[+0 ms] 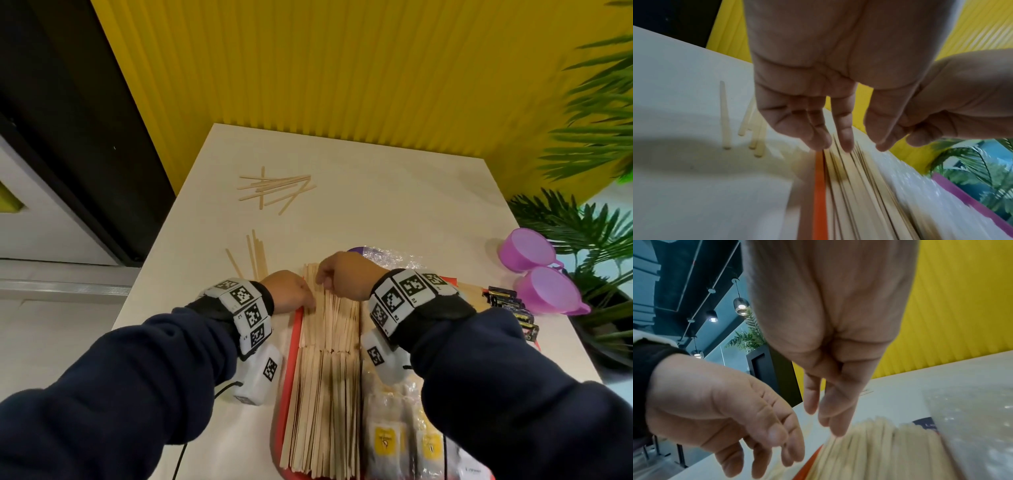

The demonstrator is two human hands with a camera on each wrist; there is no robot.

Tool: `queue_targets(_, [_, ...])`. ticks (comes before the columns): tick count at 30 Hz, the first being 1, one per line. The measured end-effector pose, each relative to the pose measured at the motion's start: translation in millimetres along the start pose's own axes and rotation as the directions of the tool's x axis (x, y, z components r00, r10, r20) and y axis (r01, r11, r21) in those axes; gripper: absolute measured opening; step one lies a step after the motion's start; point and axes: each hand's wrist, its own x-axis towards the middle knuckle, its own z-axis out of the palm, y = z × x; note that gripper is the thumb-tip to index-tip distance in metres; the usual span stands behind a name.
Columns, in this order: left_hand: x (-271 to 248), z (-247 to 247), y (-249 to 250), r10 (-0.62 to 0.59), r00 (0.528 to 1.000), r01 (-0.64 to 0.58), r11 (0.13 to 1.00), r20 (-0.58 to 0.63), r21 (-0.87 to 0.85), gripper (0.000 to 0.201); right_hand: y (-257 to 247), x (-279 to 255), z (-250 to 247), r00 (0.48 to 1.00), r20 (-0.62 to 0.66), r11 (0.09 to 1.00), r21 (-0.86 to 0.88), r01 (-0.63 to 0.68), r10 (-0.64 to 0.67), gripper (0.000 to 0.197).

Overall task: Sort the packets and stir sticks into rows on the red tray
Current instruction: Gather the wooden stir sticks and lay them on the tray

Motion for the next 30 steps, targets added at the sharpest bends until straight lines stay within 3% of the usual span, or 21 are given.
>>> queue_targets(3, [4,-19,-11,-0.074,0.979,0.066,0.997,-0.192,-0.048,0.024,-11,10,-1,0.996,-0.088,0.996,0.085,0.011,-0.003,0.04])
queue_targets(5, [10,-33,-25,-0.154,0.936,0.136,0.988,-0.315,-0.079,0.024,-22,19,0,0.99,-0.135,0.989,0.147,-0.014,0.034,0.041])
queue_targets(7, [17,-41,-37,-0.294,0.875,0.264,0.956,-0.385,-0.13,0.042,-33,30,1,0.989,-0.132,0.976,0.214,-0.038,0.067,0.039])
queue_targets(10, [27,-41,-41,-0.452,0.803,0.434,0.89,-0.387,-0.138,0.081,-46,41,3,0.984,-0.119,0.95,0.298,-0.093,0.134,0.036])
queue_targets(14, [43,-35,-40,-0.474,0.807,0.522,0.852,-0.351,0.048,0.094,-45,45,3,0.979,-0.144,0.931,0.356,-0.085,0.145,0.036])
queue_targets(16, [47,-37,-40,-0.459,0.82,0.526,0.84,-0.342,0.134,0.09,-38,45,3,0.972,-0.164,0.902,0.424,-0.084,0.168,0.035])
queue_targets(20, [55,-43,-41,-0.395,0.829,0.464,0.881,-0.396,0.092,0.05,-25,44,7,0.936,-0.198,0.721,0.688,-0.078,0.291,0.028])
queue_targets(22, [54,-43,-41,-0.394,0.816,0.463,0.884,-0.423,0.07,0.056,-21,44,12,0.928,-0.187,0.626,0.778,-0.062,0.324,0.025])
queue_targets(26, [58,-44,-48,-0.362,0.817,0.447,0.889,-0.45,0.097,0.059,-19,40,21,0.926,-0.176,0.542,0.84,-0.035,0.334,0.021])
queue_targets(30, [51,-47,-53,-0.349,0.829,0.463,0.866,-0.437,0.188,0.024,-19,35,30,0.931,-0.157,0.482,0.876,-0.022,0.328,0.023])
